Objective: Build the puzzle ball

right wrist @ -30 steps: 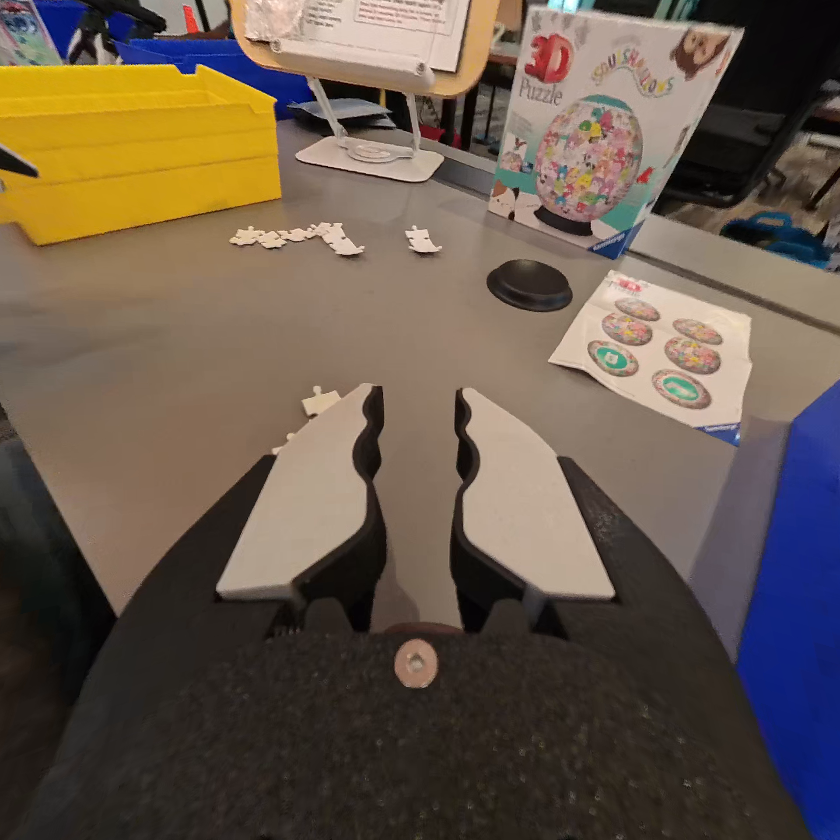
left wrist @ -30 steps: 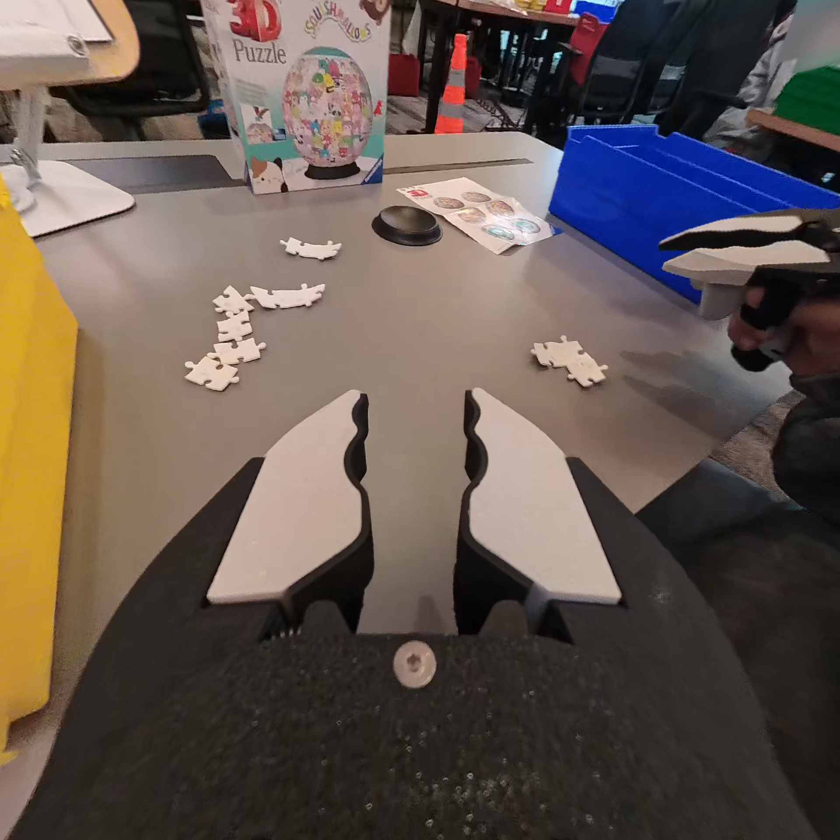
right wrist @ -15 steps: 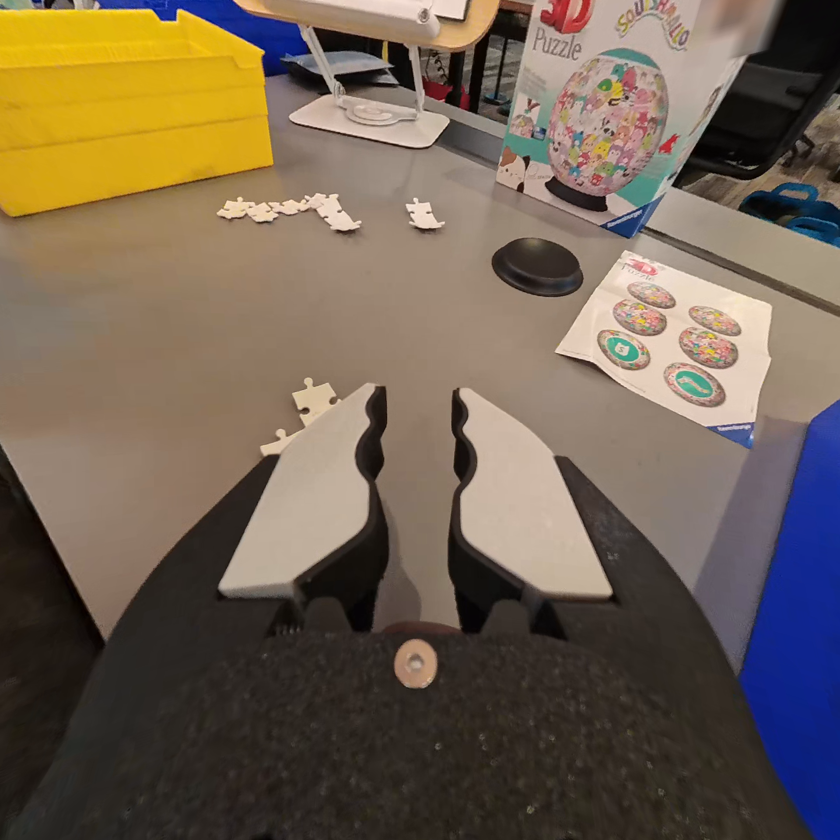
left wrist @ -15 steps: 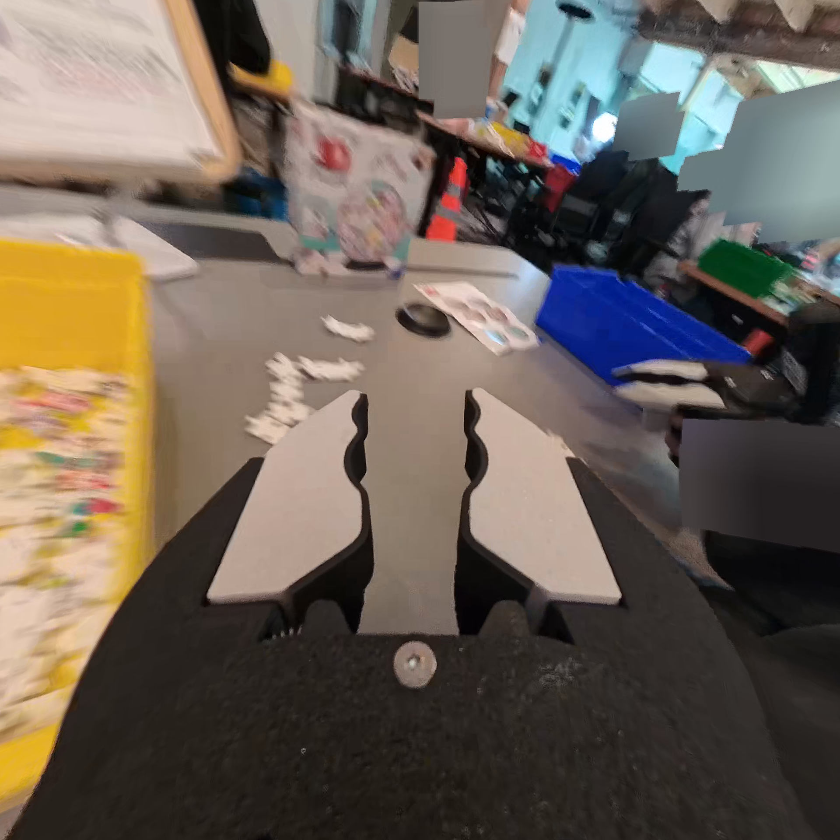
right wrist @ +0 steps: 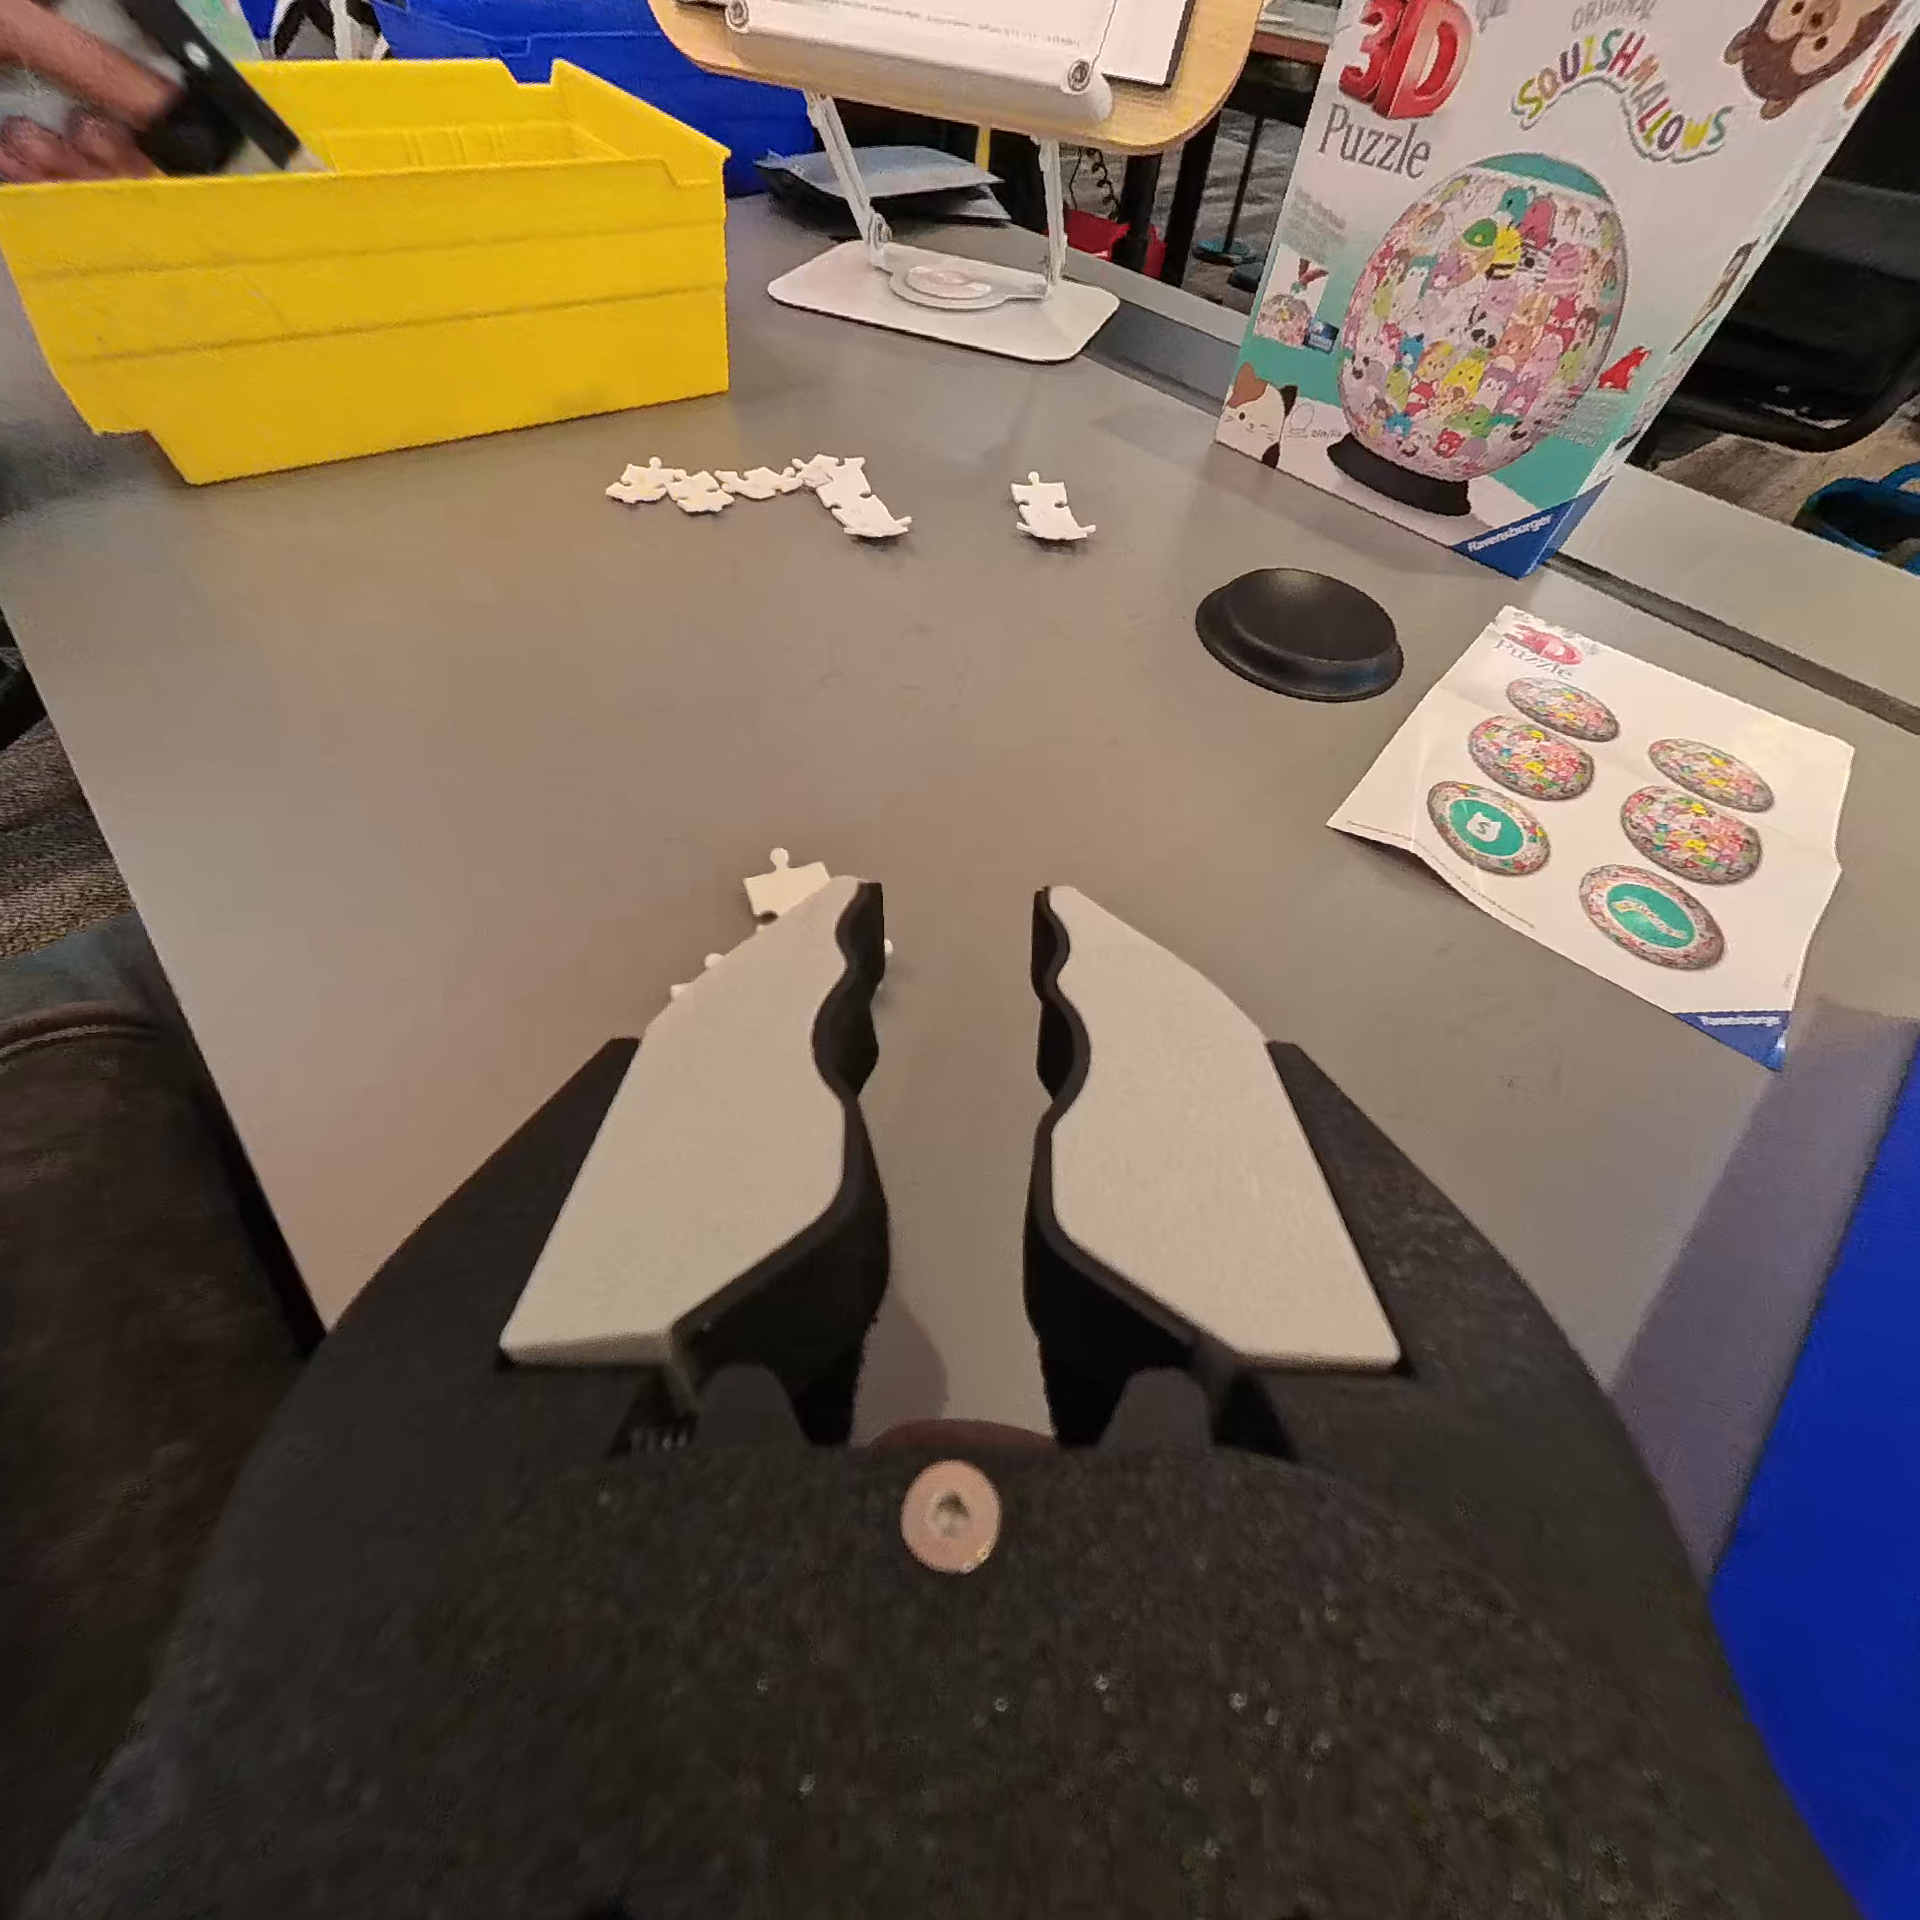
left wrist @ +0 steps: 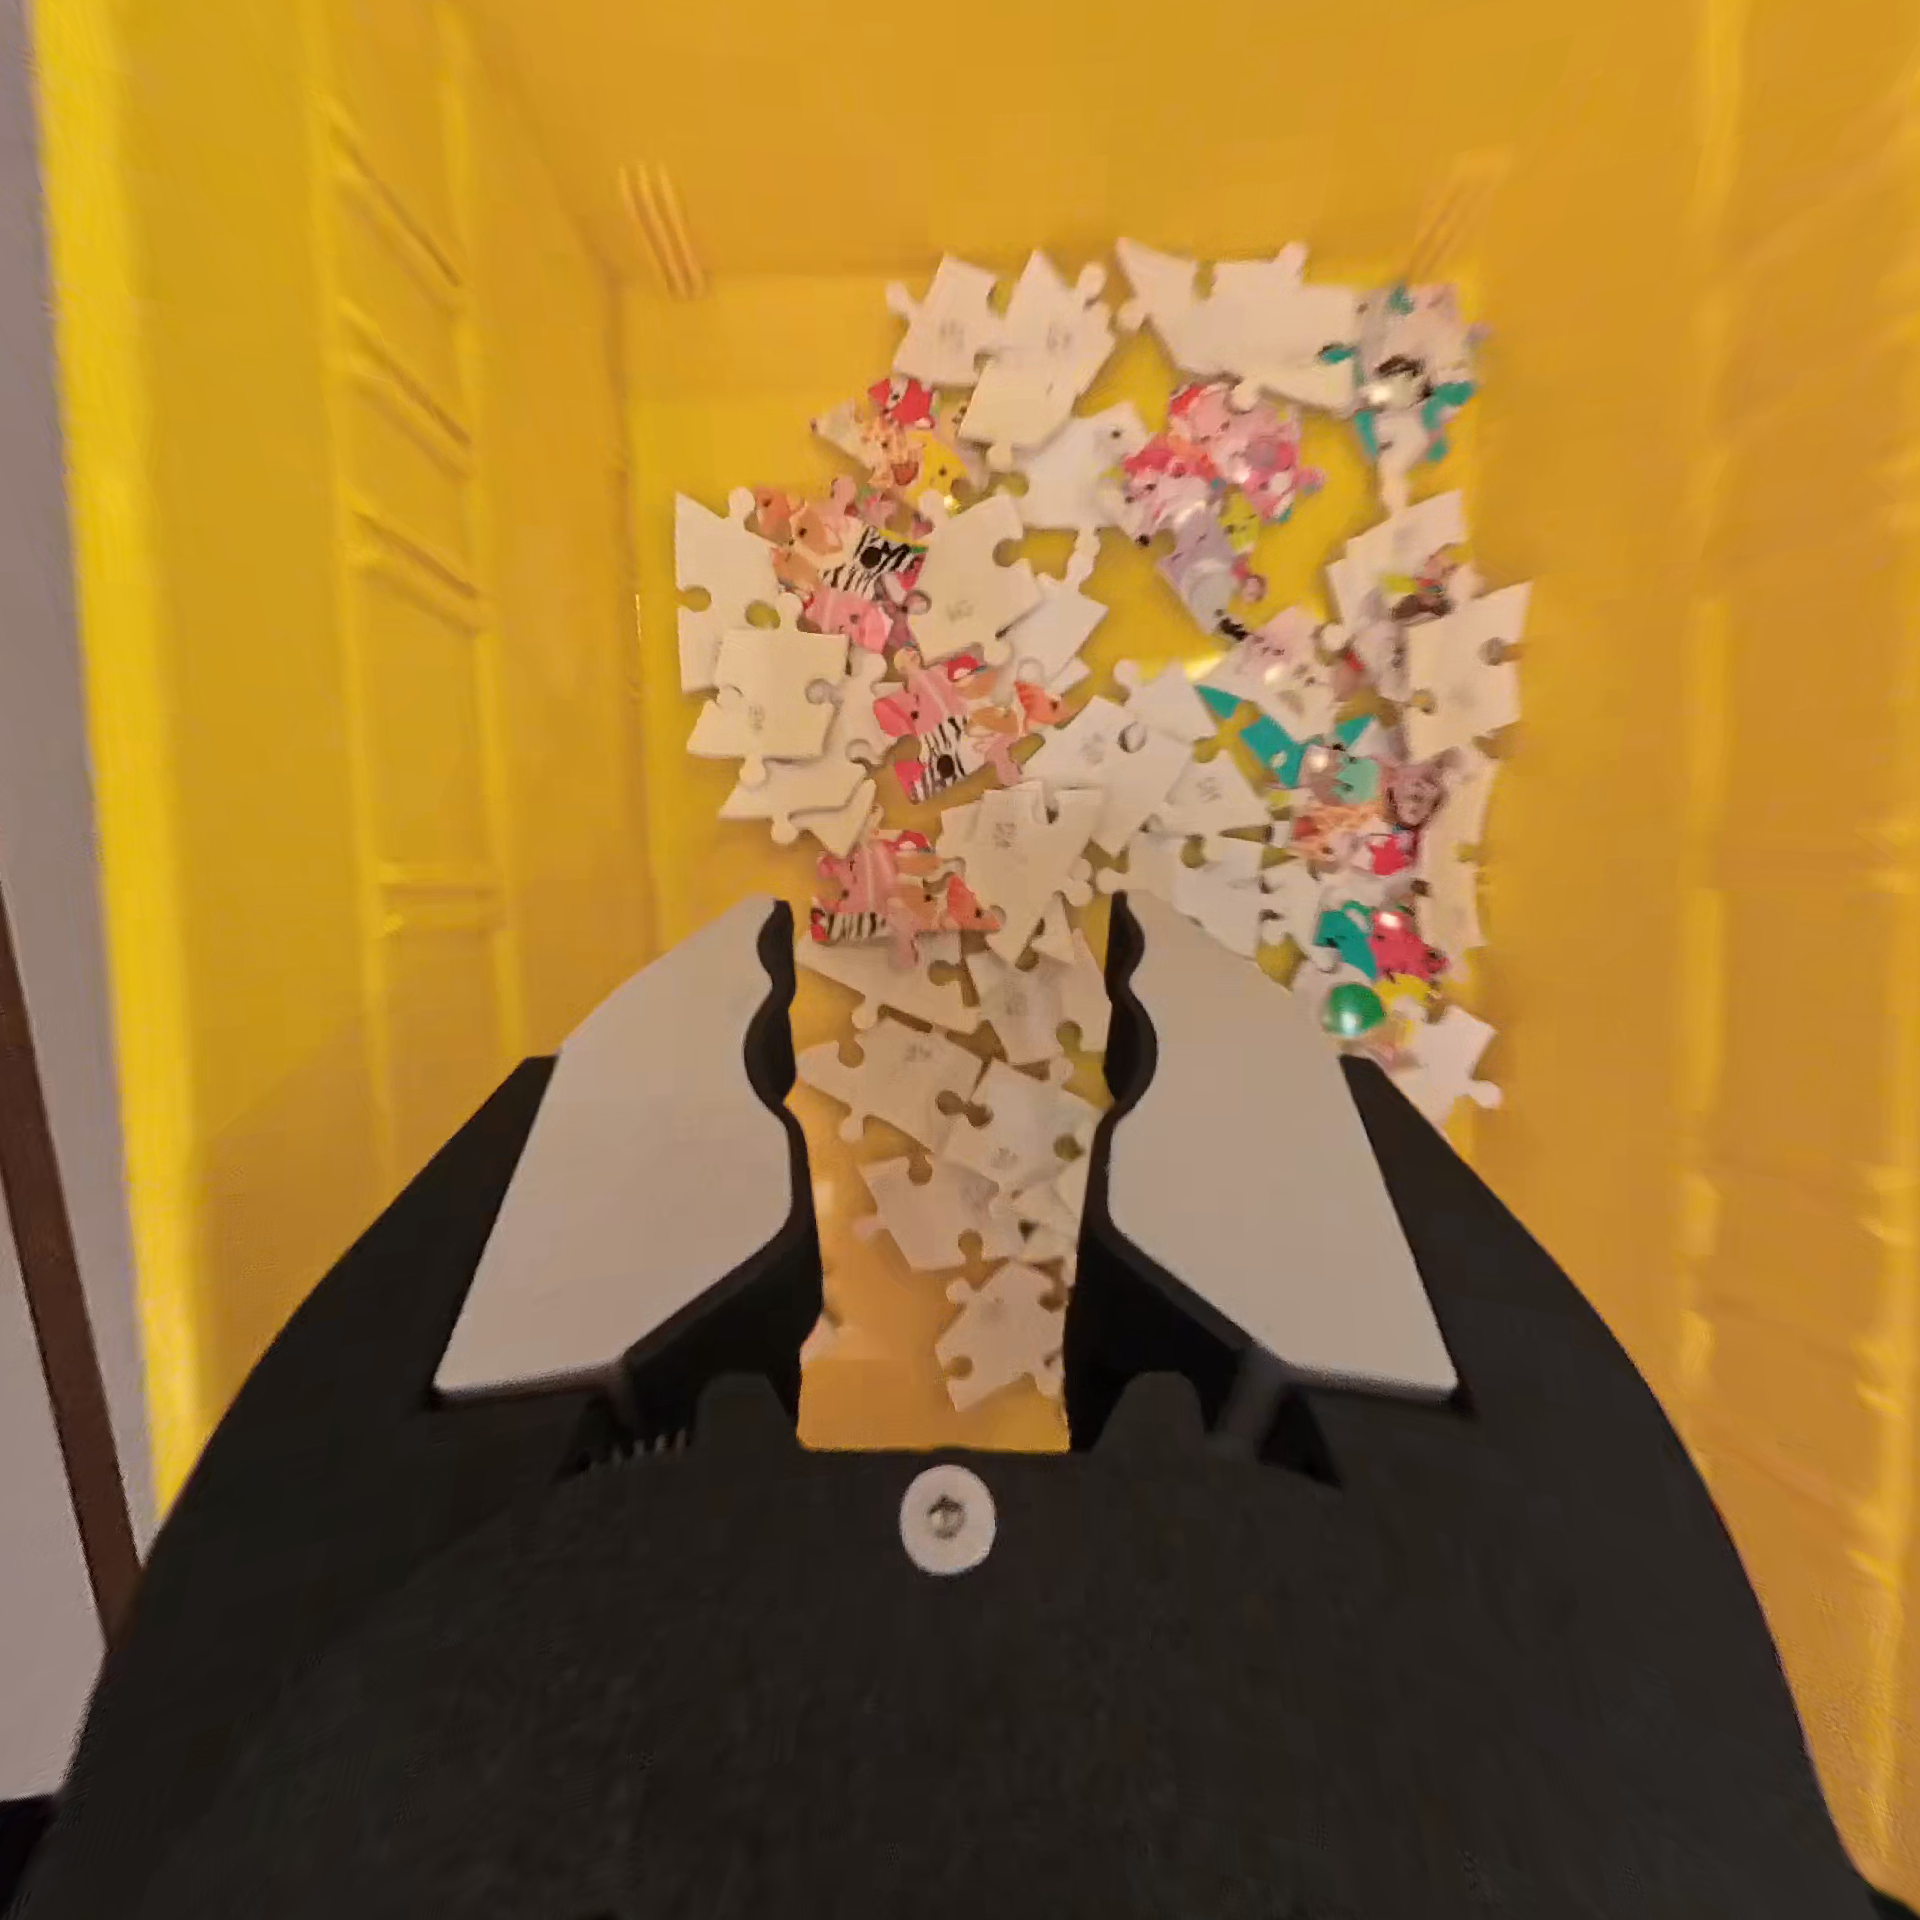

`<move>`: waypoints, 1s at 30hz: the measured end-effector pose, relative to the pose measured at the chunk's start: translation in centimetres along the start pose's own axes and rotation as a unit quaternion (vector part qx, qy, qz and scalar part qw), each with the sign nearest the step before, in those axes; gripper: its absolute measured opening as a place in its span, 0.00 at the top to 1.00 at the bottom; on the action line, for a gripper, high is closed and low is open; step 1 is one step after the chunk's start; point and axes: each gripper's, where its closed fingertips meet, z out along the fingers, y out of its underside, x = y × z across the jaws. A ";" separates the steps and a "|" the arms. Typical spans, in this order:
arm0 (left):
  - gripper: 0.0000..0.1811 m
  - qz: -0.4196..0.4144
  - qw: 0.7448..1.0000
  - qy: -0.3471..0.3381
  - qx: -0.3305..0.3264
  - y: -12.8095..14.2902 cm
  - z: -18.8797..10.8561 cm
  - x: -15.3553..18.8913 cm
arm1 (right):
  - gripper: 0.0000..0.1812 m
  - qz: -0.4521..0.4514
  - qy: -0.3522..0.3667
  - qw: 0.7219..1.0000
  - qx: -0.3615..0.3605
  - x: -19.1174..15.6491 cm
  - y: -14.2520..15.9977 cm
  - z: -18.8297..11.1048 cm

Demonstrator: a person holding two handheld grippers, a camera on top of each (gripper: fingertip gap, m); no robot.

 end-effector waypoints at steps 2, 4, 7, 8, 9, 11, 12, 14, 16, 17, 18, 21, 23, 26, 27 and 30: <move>0.68 -0.004 1.000 -0.005 -0.018 0.1 1.3 -0.2 | 0.85 0.001 0.000 1.000 -0.003 0.2 0.2 0.0; 0.68 -0.012 1.000 -0.004 -0.027 0.2 1.9 -0.3 | 0.85 0.003 0.000 1.000 -0.006 0.2 0.3 0.1; 0.68 -0.020 0.999 -0.011 -0.038 0.7 2.3 -0.8 | 0.85 0.004 -0.003 1.000 -0.008 0.2 0.4 0.3; 0.68 -0.022 0.999 -0.009 -0.043 1.0 2.3 -0.8 | 0.85 0.004 -0.003 1.000 -0.009 0.2 0.4 0.4; 0.68 -0.021 0.999 -0.007 -0.047 1.2 2.5 -0.9 | 0.85 0.003 -0.004 1.000 -0.009 0.2 0.4 0.4; 0.69 -0.020 0.999 0.000 -0.046 1.5 2.8 -0.8 | 0.86 0.003 -0.007 1.000 -0.011 0.0 0.5 0.6; 0.72 -0.024 0.999 0.010 -0.043 1.4 2.9 -0.7 | 0.86 0.003 -0.009 1.000 -0.011 0.0 0.5 0.7; 0.79 -0.034 0.998 0.025 -0.043 1.5 2.8 -0.6 | 0.86 0.002 -0.012 1.000 -0.014 -0.2 0.5 0.9; 0.79 -0.037 0.998 0.030 -0.045 1.7 2.7 -0.6 | 0.86 0.001 -0.015 1.000 -0.014 -0.3 0.4 0.9; 0.79 -0.037 0.998 0.033 -0.045 1.8 2.5 -0.6 | 0.86 0.000 -0.015 1.000 -0.013 -0.4 0.4 0.9; 0.79 -0.038 0.998 0.035 -0.040 1.8 2.2 -0.6 | 0.86 -0.001 -0.015 1.000 -0.011 -0.4 0.3 0.9; 0.80 -0.063 0.994 0.086 0.008 0.9 0.2 0.6 | 0.87 0.001 -0.014 1.000 -0.008 -0.4 0.1 0.8; 0.80 -0.101 0.977 0.172 0.077 -0.8 -2.5 2.3 | 0.87 0.001 -0.013 1.000 -0.006 -0.4 0.0 0.7; 0.80 -0.147 0.916 0.329 0.176 -3.2 -7.7 5.3 | 0.87 -0.003 -0.013 1.000 -0.006 -0.6 -0.1 0.6; 0.80 -0.160 0.885 0.386 0.207 -3.9 -9.7 6.2 | 0.87 -0.005 -0.013 1.000 -0.005 -0.7 -0.2 0.5; 0.80 -0.191 0.787 0.520 0.272 -5.0 -14.6 7.9 | 0.87 -0.010 -0.015 1.000 -0.004 -1.0 -0.3 0.5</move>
